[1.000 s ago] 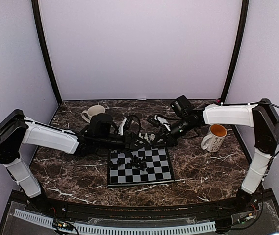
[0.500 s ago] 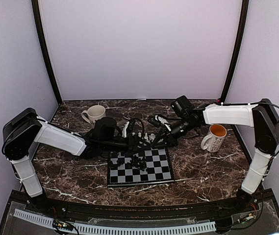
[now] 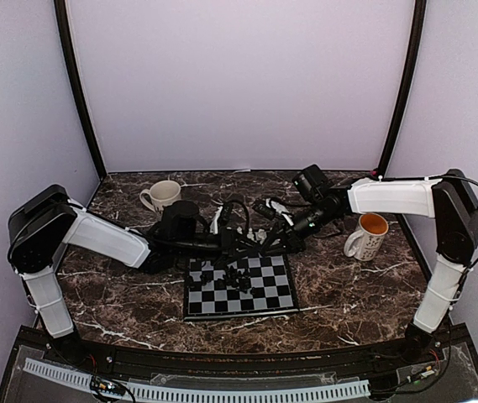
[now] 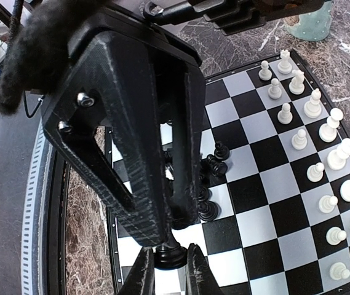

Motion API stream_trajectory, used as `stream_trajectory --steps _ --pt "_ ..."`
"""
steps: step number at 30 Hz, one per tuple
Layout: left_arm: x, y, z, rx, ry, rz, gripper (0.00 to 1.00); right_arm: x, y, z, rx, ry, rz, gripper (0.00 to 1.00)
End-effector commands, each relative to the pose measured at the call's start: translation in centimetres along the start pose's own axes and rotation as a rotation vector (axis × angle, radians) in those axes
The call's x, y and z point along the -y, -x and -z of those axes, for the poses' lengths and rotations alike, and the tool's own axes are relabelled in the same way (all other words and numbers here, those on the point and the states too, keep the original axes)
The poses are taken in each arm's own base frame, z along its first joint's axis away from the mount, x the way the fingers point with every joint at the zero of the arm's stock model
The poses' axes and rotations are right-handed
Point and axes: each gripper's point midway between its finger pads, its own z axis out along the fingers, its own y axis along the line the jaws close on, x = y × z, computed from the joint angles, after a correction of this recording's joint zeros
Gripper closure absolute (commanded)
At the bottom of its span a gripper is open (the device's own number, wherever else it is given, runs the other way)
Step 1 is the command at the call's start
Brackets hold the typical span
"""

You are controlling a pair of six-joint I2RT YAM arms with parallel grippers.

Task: Set up the chess pieces on the board
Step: Pass from the right arm to the left, then place the rook at h8.

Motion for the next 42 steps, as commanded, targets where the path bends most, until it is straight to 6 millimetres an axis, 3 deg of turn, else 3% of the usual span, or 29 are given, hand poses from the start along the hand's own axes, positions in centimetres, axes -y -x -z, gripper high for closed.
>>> stream_trajectory --steps 1,5,9,12,19,23,29,37,42 --pt "1.9 0.8 -0.2 0.012 -0.067 -0.029 0.82 -0.6 0.5 0.3 0.02 0.016 0.026 0.91" --pt "2.1 0.8 -0.2 0.009 -0.071 -0.04 0.91 -0.5 0.4 0.3 0.014 0.013 0.028 0.87" --pt "2.0 0.4 0.4 -0.022 -0.018 -0.085 0.93 -0.9 0.7 1.0 0.013 0.008 0.054 0.63" --pt "1.0 0.0 1.9 -0.054 0.118 -0.161 0.93 -1.6 1.2 2.3 0.044 0.02 0.09 0.55" --pt "-0.8 -1.6 8.0 -0.123 0.447 -0.377 0.93 -0.2 1.5 4.4 0.072 -0.025 0.07 0.56" --pt "-2.3 -4.0 11.0 -0.19 0.611 -0.452 0.93 0.6 1.3 4.7 0.063 -0.05 0.067 0.57" --pt "-3.3 -7.5 13.8 -0.281 0.739 -0.501 0.93 1.1 1.0 4.6 0.054 -0.06 0.06 0.58" --pt "-5.4 -10.8 14.0 -0.42 0.803 -0.505 0.92 1.3 0.5 4.2 0.042 -0.053 0.05 0.58" --pt "-6.4 -11.1 13.5 -0.46 0.878 -0.526 0.91 1.2 0.5 4.4 0.038 -0.065 0.063 0.59"
